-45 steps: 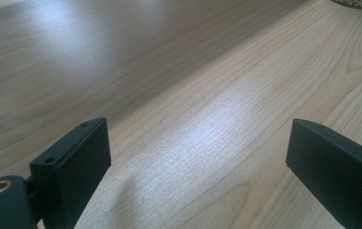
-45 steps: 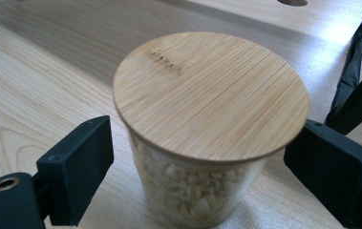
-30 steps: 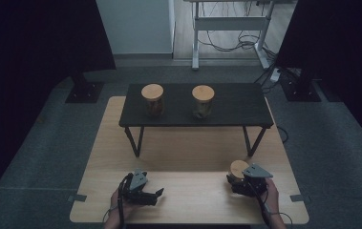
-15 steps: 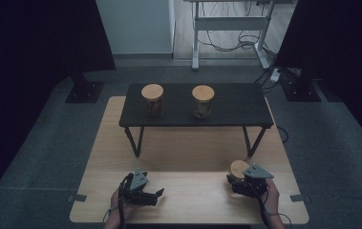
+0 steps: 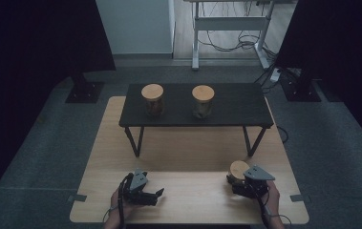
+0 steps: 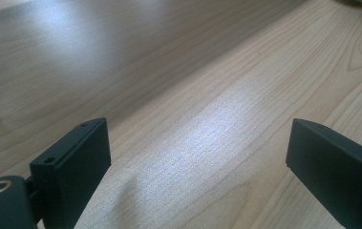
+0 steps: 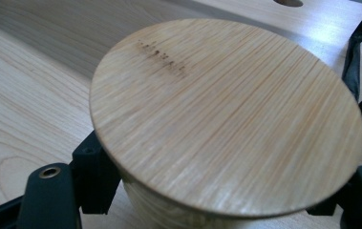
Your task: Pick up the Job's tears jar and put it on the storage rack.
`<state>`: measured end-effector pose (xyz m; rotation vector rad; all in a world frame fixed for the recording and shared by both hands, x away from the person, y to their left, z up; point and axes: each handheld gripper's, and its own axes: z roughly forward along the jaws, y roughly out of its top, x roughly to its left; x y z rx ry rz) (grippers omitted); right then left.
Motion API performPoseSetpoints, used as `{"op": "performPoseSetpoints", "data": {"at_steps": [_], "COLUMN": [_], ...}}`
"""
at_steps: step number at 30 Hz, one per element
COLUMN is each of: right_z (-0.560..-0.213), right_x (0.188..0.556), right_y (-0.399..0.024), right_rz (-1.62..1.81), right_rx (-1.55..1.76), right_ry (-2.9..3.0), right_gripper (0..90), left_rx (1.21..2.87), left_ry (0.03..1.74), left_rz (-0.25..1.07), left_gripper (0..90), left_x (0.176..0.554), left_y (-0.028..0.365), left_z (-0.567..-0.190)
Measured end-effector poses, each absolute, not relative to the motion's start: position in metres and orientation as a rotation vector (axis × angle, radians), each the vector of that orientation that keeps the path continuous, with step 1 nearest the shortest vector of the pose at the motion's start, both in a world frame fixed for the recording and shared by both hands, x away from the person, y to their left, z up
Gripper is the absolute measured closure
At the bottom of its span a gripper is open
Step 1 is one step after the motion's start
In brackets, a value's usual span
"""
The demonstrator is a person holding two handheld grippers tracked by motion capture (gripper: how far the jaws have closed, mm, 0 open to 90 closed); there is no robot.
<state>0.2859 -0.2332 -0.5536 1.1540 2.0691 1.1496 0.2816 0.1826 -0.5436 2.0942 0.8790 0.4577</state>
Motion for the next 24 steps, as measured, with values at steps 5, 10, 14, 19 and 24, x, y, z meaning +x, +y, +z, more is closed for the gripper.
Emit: {"op": "performPoseSetpoints", "data": {"at_steps": [5, 10, 14, 19, 24], "right_z": [-0.549, -0.545, -0.545, -0.543, -0.539], "right_x": [0.276, 0.268, 0.267, 0.265, 0.263], "right_y": [-0.239, -0.244, -0.245, -0.244, -0.242], "right_rz": [1.172, 1.188, 1.189, 1.198, 1.224], "right_rx": [1.149, 1.148, 1.147, 1.137, 1.111], "right_ry": [2.054, 2.045, 2.043, 2.046, 2.047], "right_gripper": [24.1, 24.1, 24.2, 24.2, 24.3], "left_rx": [2.089, 2.092, 2.089, 2.092, 2.092], "left_ry": [0.881, 0.878, 0.881, 0.88, 0.881], "left_rz": [0.459, 0.459, 0.46, 0.46, 0.461], "left_gripper": [7.7, 7.7, 7.8, 7.7, 7.7], "left_x": [0.282, 0.282, 0.282, 0.282, 0.282], "left_y": [0.183, 0.183, 0.184, 0.184, 0.184], "left_z": [-0.543, -0.543, -0.543, -0.543, -0.543]}}
